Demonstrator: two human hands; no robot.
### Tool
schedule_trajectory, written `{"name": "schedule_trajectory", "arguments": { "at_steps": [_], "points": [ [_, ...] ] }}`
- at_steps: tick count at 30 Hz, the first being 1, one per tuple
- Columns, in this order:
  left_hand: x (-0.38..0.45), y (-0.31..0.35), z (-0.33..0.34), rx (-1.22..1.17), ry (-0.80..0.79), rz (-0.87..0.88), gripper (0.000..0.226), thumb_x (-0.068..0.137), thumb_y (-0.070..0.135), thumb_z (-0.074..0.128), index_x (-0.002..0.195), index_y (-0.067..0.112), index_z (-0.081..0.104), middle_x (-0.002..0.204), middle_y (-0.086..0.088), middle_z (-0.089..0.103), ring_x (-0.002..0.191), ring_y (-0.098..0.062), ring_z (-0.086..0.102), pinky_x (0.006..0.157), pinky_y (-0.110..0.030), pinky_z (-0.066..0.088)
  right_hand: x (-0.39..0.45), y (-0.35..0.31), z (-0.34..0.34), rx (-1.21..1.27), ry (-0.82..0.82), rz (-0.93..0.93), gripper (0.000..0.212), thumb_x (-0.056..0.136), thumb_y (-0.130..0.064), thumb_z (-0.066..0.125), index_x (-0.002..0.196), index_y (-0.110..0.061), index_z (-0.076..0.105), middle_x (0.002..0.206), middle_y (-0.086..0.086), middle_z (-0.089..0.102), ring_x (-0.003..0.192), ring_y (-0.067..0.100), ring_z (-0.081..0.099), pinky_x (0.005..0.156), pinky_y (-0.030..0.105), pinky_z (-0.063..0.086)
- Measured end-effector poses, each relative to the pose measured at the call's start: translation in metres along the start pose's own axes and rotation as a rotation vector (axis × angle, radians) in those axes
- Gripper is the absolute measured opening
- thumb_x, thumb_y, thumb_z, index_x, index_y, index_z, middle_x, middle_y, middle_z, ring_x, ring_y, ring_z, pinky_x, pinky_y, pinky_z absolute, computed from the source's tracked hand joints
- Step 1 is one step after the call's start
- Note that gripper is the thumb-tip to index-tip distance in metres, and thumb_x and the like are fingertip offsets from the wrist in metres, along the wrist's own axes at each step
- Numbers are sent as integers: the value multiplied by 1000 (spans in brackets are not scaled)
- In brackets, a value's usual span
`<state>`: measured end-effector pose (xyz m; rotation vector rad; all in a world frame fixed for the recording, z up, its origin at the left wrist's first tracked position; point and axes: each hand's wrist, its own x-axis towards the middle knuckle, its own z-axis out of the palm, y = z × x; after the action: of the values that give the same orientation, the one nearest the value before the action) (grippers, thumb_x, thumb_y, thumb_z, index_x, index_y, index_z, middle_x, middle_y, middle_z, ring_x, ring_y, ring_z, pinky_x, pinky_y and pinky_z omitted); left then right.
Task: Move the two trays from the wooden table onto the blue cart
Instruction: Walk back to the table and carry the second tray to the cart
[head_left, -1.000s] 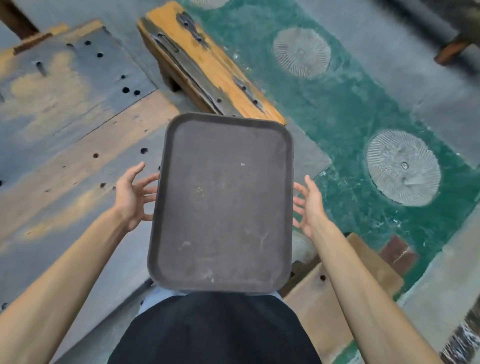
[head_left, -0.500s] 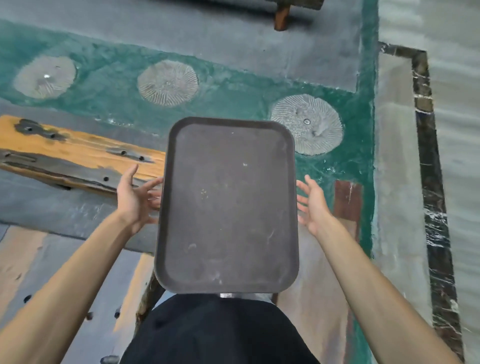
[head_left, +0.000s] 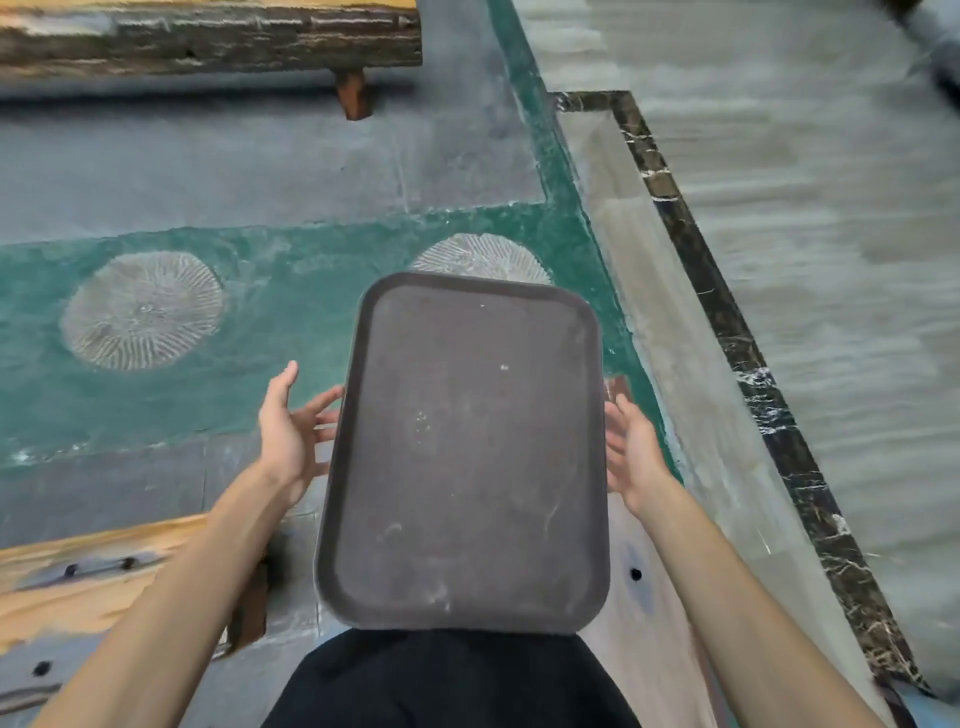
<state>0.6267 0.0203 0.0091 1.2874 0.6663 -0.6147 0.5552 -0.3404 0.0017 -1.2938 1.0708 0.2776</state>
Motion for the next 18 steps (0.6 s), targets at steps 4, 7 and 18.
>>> {"name": "schedule_trajectory", "arguments": {
  "at_steps": [4,7,18],
  "points": [
    [45,56,37,82,-57,-19,86,82,79,30,132,18,64,82,0,53,75,-18,50,75,-38,35,10,-46,-3,89,79,7,43,92,-67,46,110,-41,75,118,-4,72,106,14,67,82,36,49],
    [73,90,65,119,-126,-7,86,80,79,31,131,18,65,85,-1,54,76,-18,50,75,-39,35,21,-68,-8,189,126,-11,37,97,-62,43,104,-41,73,109,-5,72,89,12,70,66,30,49],
    [144,157,167,310,-281,-31,89,77,82,31,131,20,65,82,0,51,76,-18,51,74,-39,36,63,-121,-46,335,255,37,44,98,-58,42,134,-40,60,104,-1,61,87,15,59,66,34,38]
  ]
}}
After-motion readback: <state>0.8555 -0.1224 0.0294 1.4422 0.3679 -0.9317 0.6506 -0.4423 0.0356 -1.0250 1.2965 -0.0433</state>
